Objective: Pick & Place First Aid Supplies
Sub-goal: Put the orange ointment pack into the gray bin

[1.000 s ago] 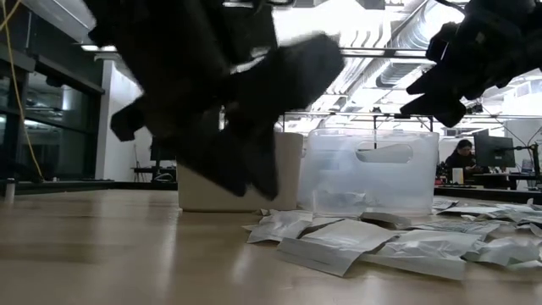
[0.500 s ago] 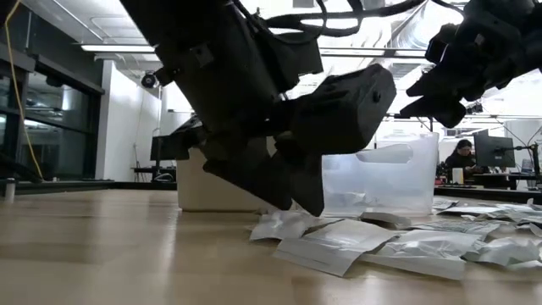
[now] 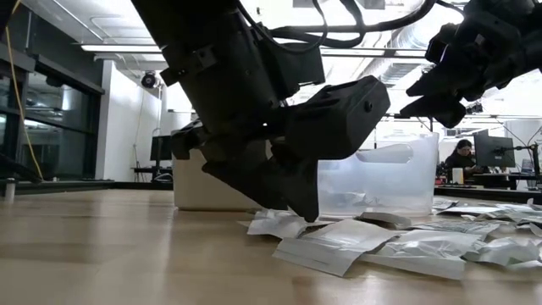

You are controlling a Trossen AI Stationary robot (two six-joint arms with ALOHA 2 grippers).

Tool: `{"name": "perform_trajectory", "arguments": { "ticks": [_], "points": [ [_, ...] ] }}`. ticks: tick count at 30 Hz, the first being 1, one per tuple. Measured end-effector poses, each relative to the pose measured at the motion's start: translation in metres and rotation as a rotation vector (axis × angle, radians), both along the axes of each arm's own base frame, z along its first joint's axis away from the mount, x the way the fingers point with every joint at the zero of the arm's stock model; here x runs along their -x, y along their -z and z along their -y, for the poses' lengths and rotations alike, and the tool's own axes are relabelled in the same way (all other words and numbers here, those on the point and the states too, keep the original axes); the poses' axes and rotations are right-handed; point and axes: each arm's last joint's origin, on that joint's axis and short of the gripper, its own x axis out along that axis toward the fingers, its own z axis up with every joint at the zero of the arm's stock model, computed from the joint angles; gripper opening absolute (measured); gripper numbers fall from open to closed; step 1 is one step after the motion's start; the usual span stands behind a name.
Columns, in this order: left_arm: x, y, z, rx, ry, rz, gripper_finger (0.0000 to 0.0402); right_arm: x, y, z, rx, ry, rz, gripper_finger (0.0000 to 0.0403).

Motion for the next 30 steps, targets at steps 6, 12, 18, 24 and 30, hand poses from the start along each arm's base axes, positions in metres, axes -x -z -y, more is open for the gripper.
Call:
{"name": "perform_trajectory", "arguments": {
  "ticks": [6, 12, 18, 24, 30],
  "points": [
    [0.0, 0.0, 0.001, 0.028, 0.009, -0.008, 0.0116, 0.0, 0.0, 0.0, 0.0, 0.0, 0.0, 0.0222],
    [0.0, -0.001, 0.001, 0.036, 0.012, -0.007, 0.0051, 0.0, 0.0, 0.0, 0.0, 0.0, 0.0, 0.0222],
    [-0.001, -0.001, 0.002, 0.041, 0.014, -0.005, 0.0004, 0.0, 0.0, 0.0, 0.0, 0.0, 0.0, 0.0222],
    [-0.001, -0.007, 0.005, 0.038, 0.037, -0.017, 0.0002, 0.0, 0.0, 0.0, 0.0, 0.0, 0.0, 0.0222],
    [-0.01, -0.031, 0.011, -0.005, 0.129, -0.018, 0.0001, 0.0, 0.0, 0.0, 0.0, -0.001, -0.001, 0.0222]
  ]
}}
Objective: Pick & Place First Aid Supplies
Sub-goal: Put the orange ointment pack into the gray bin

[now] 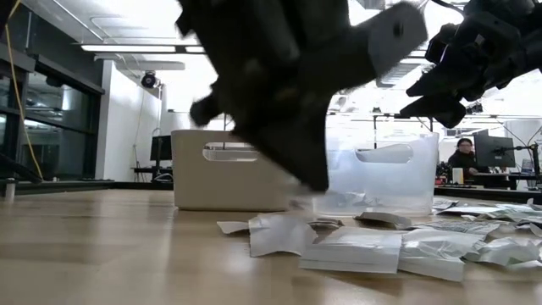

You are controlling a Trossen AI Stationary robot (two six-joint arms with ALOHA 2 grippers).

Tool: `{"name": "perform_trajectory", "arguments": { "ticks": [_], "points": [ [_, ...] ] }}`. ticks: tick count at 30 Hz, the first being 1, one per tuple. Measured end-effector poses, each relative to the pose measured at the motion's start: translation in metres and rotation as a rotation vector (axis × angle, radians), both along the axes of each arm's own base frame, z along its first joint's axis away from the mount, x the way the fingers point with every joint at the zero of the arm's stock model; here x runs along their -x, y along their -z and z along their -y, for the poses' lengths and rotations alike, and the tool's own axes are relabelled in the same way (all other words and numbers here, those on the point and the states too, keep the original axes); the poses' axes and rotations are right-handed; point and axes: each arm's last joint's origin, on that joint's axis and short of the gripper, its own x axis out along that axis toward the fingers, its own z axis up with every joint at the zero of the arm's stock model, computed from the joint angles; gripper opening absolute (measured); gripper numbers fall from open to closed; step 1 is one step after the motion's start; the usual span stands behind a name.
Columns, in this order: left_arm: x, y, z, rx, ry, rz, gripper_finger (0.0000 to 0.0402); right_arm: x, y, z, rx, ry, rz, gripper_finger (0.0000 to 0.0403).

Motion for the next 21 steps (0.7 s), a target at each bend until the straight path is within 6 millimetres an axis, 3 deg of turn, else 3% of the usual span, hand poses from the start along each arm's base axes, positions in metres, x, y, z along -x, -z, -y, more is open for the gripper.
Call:
{"name": "perform_trajectory", "arguments": {
  "ticks": [7, 13, 21],
  "points": [
    [-0.004, -0.04, 0.002, -0.068, 0.079, -0.055, 0.0001, 0.0, 0.0, 0.0, 0.0, 0.001, 0.0, 0.0222],
    [0.005, -0.074, 0.007, -0.148, 0.095, -0.11, 0.0, 0.0, 0.0, 0.0, 0.0, 0.001, 0.0, 0.0222],
    [0.016, -0.096, -0.006, -0.239, 0.038, -0.19, 0.0, 0.0, 0.0, 0.0, 0.0, 0.0, 0.0, 0.0222]
  ]
}}
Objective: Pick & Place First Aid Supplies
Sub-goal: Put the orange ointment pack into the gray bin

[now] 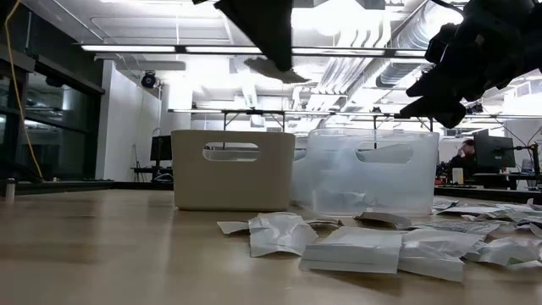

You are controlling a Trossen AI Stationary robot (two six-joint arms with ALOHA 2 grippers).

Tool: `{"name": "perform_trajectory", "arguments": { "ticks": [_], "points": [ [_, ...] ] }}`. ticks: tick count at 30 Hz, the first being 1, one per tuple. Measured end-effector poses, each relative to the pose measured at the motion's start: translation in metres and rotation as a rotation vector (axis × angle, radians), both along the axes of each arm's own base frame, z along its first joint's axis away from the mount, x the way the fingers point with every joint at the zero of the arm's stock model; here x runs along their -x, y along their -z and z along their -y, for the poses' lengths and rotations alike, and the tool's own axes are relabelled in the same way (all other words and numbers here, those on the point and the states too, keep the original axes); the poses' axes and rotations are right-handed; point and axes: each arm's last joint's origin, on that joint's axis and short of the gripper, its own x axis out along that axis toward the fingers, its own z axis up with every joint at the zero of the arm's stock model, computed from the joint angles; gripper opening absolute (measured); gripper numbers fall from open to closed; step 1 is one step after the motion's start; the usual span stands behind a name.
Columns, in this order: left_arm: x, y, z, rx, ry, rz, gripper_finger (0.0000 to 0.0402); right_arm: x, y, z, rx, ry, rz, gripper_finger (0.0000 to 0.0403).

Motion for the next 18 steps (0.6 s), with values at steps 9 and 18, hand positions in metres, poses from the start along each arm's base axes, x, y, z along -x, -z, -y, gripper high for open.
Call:
{"name": "perform_trajectory", "arguments": {
  "ticks": [9, 18],
  "points": [
    [-0.001, 0.001, -0.021, -0.044, -0.036, -0.089, 0.0, 0.0, 0.0, 0.0, 0.0, 0.0, 0.0, 0.0222],
    [-0.016, 0.002, -0.071, -0.053, -0.021, -0.248, 0.0, 0.0, 0.0, 0.0, 0.0, 0.0, 0.0, 0.0222]
  ]
}}
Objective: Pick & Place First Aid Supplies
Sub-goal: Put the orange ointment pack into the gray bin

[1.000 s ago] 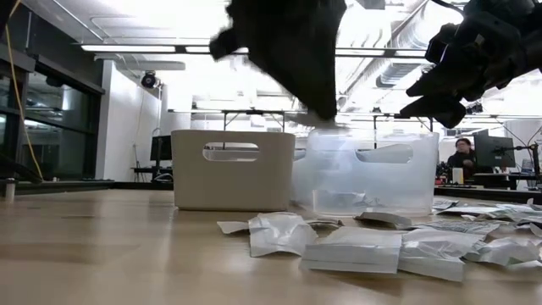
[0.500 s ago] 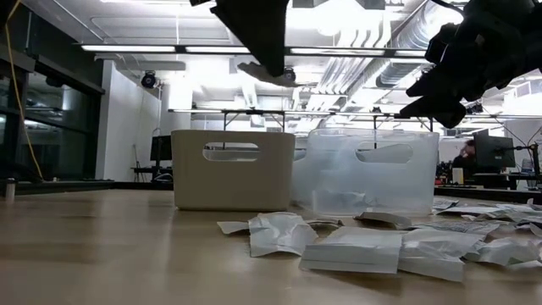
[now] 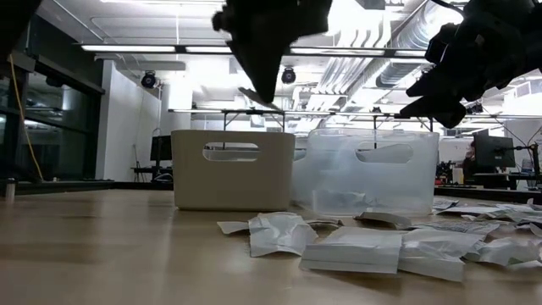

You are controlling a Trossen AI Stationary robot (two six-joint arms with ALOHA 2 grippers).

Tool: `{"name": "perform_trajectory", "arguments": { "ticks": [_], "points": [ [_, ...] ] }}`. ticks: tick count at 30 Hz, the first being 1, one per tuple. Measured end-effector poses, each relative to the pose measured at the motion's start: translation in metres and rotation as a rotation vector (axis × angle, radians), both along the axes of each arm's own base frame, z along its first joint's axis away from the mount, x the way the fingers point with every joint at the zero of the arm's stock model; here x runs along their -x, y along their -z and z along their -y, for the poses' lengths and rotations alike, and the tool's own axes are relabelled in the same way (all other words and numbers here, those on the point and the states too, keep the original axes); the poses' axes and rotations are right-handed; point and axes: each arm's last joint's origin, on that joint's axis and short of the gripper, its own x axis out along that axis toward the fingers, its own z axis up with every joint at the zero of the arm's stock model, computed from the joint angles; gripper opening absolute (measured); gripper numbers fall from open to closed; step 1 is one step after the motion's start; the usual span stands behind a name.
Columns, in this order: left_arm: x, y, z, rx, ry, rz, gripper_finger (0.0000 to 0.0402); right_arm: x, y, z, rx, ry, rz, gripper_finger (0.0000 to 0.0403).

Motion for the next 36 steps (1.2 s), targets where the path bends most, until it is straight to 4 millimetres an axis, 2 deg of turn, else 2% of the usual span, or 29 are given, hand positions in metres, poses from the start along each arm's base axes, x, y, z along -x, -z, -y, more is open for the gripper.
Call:
{"name": "perform_trajectory", "arguments": {
  "ticks": [6, 13, 21, 28, 36],
  "points": [
    [-0.008, 0.001, -0.029, 0.042, 0.062, -0.113, 0.0, 0.0, 0.0, 0.0, 0.0, 0.0, 0.0, 0.0222],
    [-0.018, 0.002, -0.05, 0.126, 0.171, -0.175, 0.0, 0.0, 0.0, 0.0, 0.0, 0.0, 0.0, 0.0222],
    [-0.023, 0.001, -0.07, 0.224, 0.29, -0.226, 0.0, 0.0, 0.0, 0.0, 0.0, 0.0, 0.0, 0.0222],
    [-0.017, 0.002, -0.082, 0.35, 0.362, -0.341, 0.0, 0.0, 0.0, 0.0, 0.0, 0.0, 0.0, 0.0222],
    [-0.015, 0.003, -0.094, 0.439, 0.43, -0.389, 0.0, 0.0, 0.0, 0.0, 0.0, 0.0, 0.0, 0.0222]
  ]
}}
